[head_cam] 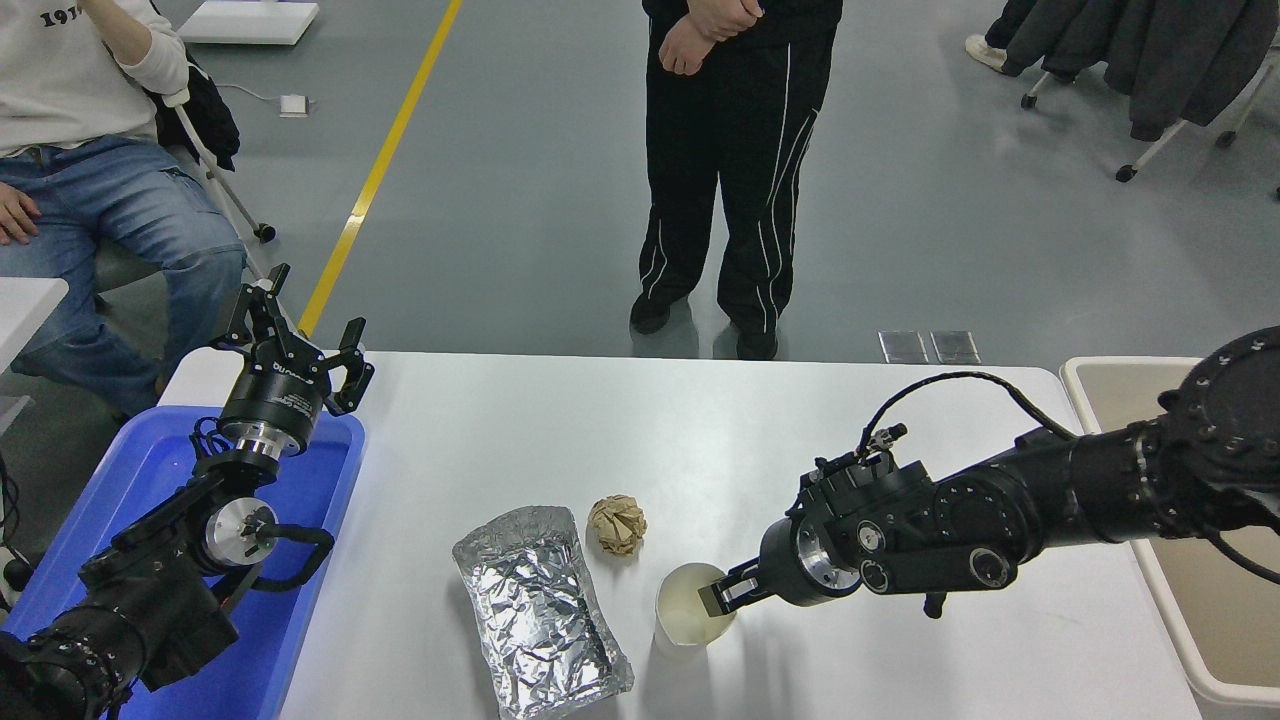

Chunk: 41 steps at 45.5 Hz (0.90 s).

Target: Dispose of the paper cup in the dustbin

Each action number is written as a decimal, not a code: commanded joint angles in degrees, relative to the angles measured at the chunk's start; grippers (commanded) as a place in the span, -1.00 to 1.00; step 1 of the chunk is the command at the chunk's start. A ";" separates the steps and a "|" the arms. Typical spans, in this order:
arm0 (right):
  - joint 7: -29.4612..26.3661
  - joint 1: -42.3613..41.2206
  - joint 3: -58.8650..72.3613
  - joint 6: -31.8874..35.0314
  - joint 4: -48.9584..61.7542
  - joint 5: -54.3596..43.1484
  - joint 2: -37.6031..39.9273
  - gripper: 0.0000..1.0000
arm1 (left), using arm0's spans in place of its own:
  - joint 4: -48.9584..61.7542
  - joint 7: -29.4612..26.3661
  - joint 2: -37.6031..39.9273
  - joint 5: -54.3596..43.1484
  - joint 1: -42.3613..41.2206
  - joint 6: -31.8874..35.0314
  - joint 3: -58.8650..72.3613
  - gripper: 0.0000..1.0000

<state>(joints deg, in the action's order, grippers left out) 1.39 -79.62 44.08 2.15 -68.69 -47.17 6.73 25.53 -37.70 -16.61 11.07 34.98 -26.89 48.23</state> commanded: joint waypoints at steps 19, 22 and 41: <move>3.71 -2.29 0.65 -0.74 -0.57 -1.52 1.52 -1.00 | 0.05 0.00 0.00 0.00 0.00 0.00 0.03 1.00; 3.89 -3.09 -1.54 -0.48 -0.92 -1.43 3.81 -1.00 | 0.05 0.00 0.00 0.00 0.00 0.00 0.03 1.00; 5.56 -4.84 -25.44 17.62 -7.24 -0.55 24.46 -1.00 | -0.04 0.00 0.00 0.00 0.00 0.00 -0.06 1.00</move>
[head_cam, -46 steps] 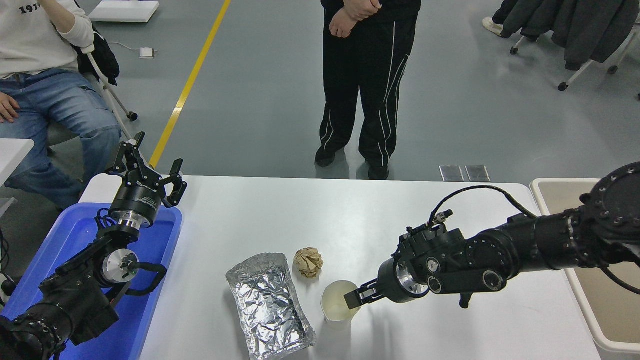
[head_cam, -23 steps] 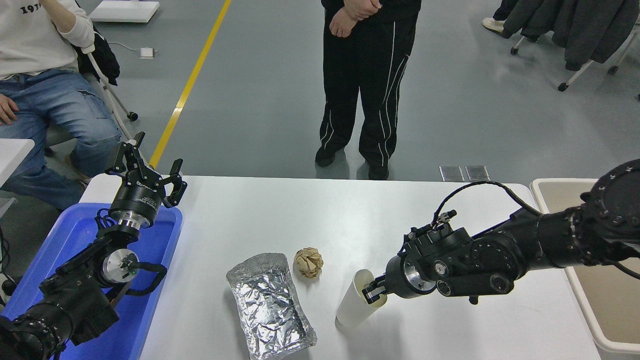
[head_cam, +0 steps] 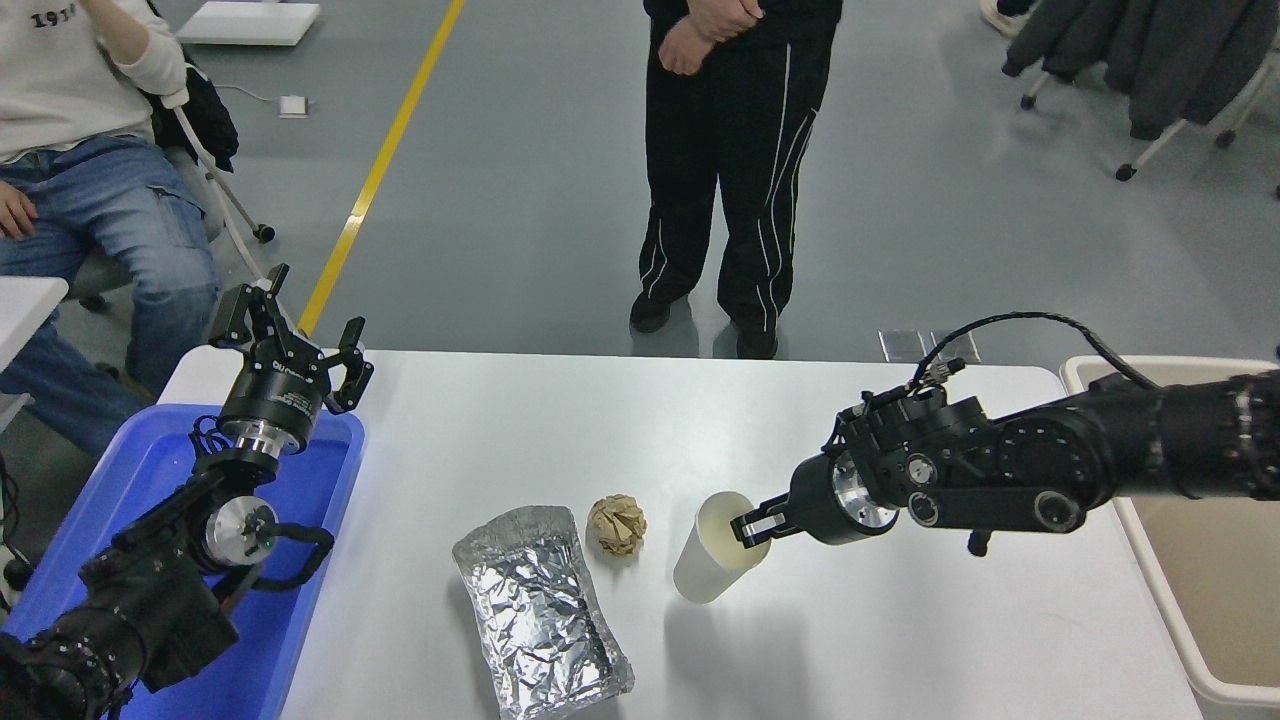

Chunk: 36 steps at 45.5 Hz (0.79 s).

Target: Dispose of the paper cup in the dustbin

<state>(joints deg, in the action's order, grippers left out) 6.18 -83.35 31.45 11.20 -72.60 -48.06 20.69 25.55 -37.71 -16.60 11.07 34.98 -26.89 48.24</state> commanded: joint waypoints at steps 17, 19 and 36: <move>0.24 -2.25 -30.74 19.47 -2.55 10.52 19.83 -1.00 | 0.03 0.00 -0.01 0.00 0.00 0.00 0.01 1.00; 0.24 -2.95 -31.18 19.74 -1.94 11.75 20.01 -1.00 | 0.03 0.00 -0.01 0.00 0.00 0.00 -0.07 1.00; 0.24 -4.19 -31.18 20.79 4.56 15.89 20.10 -1.00 | 0.03 0.00 -0.01 0.00 0.00 0.00 0.01 1.00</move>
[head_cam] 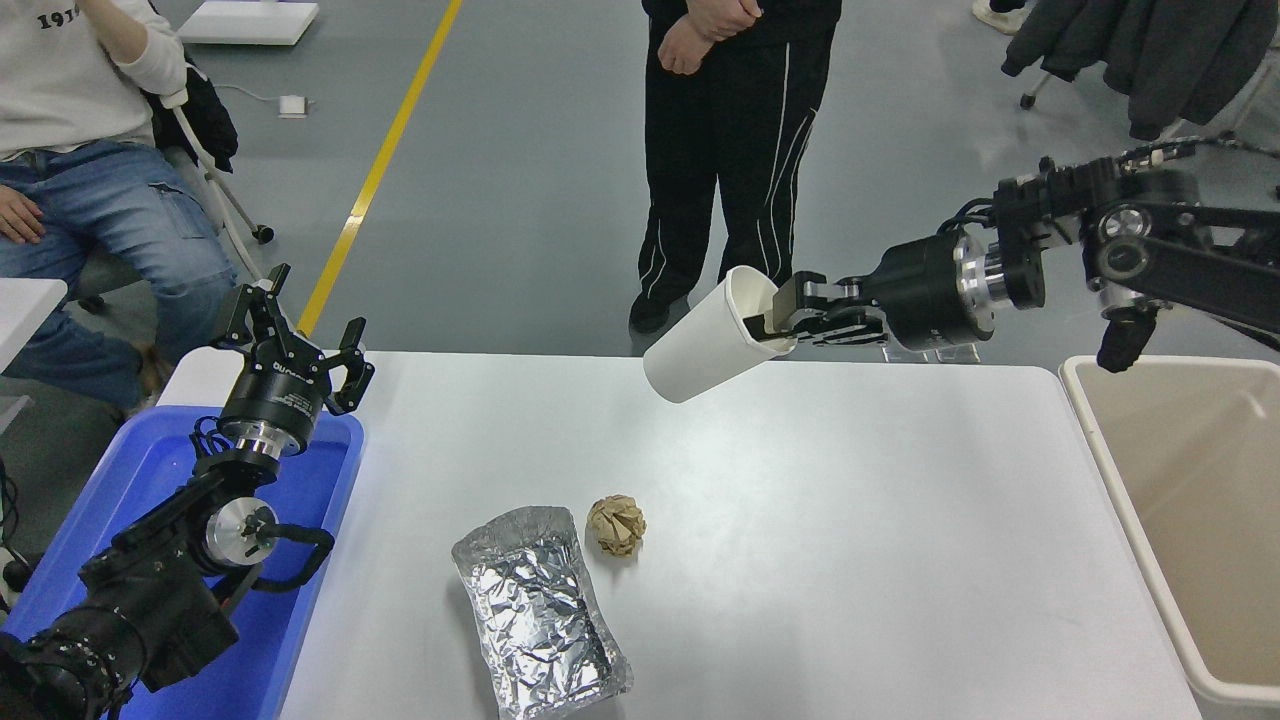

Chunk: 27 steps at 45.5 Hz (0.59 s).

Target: Dispose of the paper cup in the dustbin

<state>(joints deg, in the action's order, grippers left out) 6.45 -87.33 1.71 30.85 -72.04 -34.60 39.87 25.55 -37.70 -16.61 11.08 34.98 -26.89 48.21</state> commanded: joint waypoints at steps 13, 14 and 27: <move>0.14 3.31 -1.54 0.44 25.00 2.69 -0.41 -1.00 | 0.03 0.00 0.00 0.00 0.00 0.00 0.04 1.00; 0.14 3.75 -1.54 0.44 26.93 3.04 -0.50 -1.00 | 0.03 0.00 0.00 0.00 0.00 0.00 0.04 1.00; 0.05 10.16 -0.75 0.44 57.33 7.79 -2.78 -1.00 | 0.03 0.00 0.00 0.00 0.00 0.00 0.04 1.00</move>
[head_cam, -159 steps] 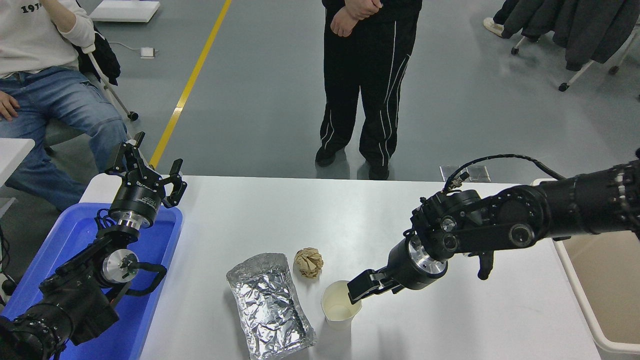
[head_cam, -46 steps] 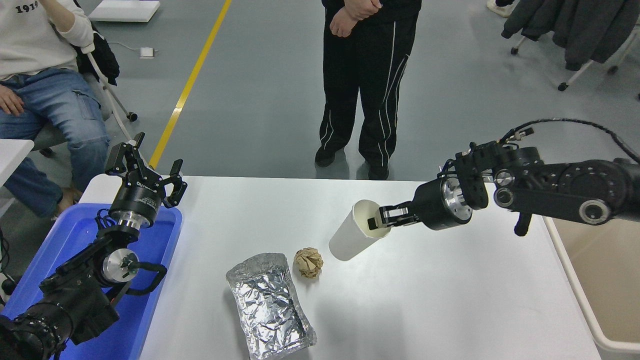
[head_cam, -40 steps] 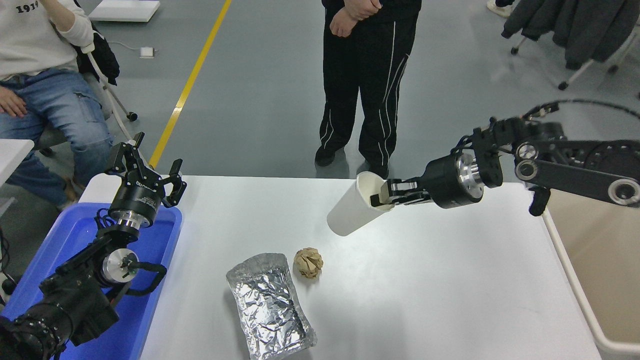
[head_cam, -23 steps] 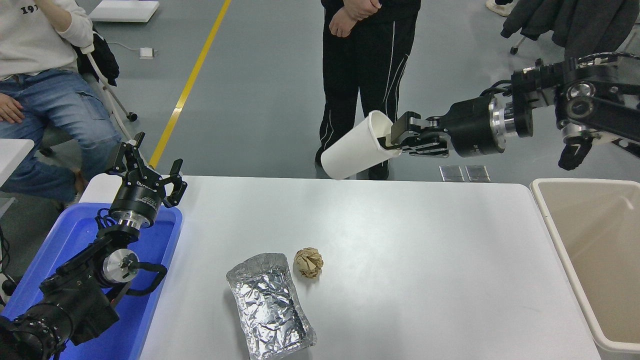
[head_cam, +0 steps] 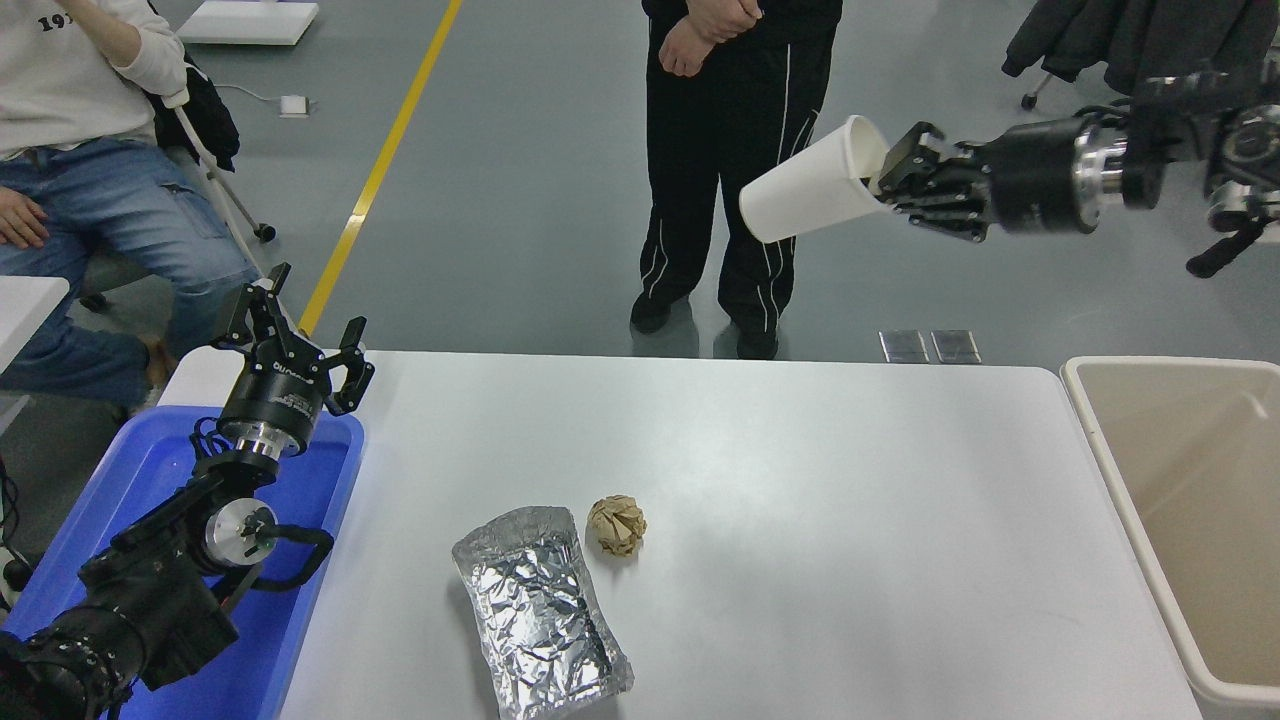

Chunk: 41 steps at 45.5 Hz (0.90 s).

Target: Dispose of the paper cup in the dustbin

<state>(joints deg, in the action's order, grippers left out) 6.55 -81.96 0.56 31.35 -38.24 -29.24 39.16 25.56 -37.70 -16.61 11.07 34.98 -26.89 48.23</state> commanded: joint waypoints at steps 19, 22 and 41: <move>-0.31 22.89 0.50 -17.44 45.36 2.43 -5.76 -1.00 | 0.02 0.00 0.00 0.00 0.01 0.00 0.02 1.00; -0.31 26.32 0.59 -22.37 45.36 2.43 -5.68 -1.00 | 0.02 0.00 0.00 0.00 0.01 0.00 0.02 1.00; -0.39 39.07 -0.38 -34.87 45.45 2.52 -9.71 -1.00 | 0.02 0.00 0.00 0.00 0.01 0.00 0.02 1.00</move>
<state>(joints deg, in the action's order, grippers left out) 6.19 -49.81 0.72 2.43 6.26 -26.83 32.79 25.57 -37.71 -16.61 11.07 34.98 -26.89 48.24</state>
